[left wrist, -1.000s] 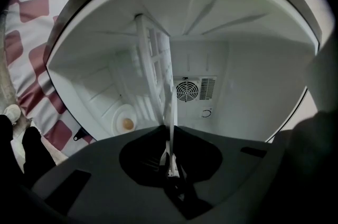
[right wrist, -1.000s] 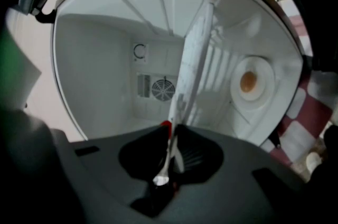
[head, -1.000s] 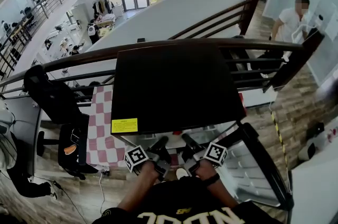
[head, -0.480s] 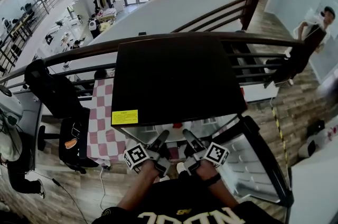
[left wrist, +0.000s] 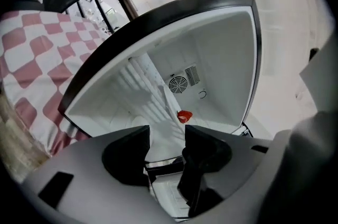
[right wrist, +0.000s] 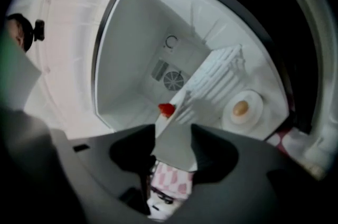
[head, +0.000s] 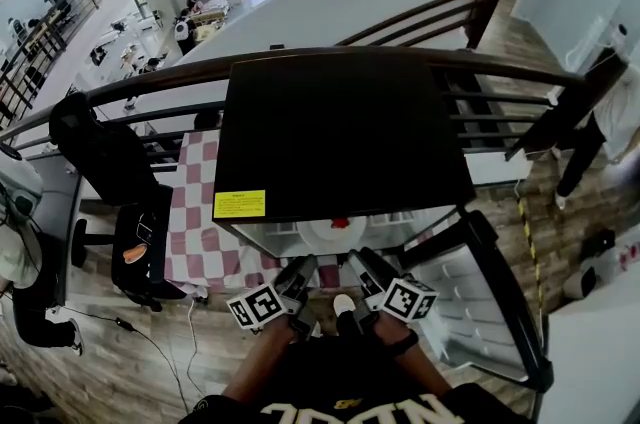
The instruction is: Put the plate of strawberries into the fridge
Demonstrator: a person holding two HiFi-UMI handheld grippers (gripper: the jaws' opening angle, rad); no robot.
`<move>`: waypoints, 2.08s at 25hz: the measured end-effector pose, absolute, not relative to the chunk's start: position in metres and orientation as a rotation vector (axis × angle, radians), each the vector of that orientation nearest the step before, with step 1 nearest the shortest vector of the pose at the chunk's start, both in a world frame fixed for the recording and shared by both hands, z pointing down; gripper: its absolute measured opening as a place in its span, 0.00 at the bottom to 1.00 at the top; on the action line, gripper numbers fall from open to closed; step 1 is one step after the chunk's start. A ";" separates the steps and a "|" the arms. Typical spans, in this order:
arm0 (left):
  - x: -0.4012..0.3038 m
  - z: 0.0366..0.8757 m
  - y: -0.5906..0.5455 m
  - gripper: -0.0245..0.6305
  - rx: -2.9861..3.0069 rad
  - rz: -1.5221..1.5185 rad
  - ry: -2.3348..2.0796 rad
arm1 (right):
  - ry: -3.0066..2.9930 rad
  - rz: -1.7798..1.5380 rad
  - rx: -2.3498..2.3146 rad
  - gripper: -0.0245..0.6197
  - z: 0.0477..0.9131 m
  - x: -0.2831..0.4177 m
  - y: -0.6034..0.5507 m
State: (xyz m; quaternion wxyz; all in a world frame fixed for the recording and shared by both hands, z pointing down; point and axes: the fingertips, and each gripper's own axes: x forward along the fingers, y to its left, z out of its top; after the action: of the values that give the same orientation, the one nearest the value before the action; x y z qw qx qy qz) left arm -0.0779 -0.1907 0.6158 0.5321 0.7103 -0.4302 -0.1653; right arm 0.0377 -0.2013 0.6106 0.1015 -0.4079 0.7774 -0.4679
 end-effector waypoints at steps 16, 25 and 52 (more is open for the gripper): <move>-0.056 0.600 -0.191 0.30 2.227 0.113 -1.389 | 2.885 -0.730 -1.511 0.35 0.600 0.024 -0.194; -0.063 0.604 -0.201 0.19 2.259 0.219 -1.478 | 2.940 -0.620 -1.547 0.23 0.600 0.018 -0.207; -0.061 0.597 -0.272 0.09 2.263 0.350 -1.474 | 3.034 -0.563 -1.550 0.14 0.598 0.003 -0.272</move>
State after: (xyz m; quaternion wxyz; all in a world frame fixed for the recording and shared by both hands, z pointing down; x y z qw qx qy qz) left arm -0.0610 -0.2716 0.5968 0.2075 0.8130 -0.5293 0.1259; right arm 0.0032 -0.2723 0.5976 -0.1552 -0.4433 0.8680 -0.1612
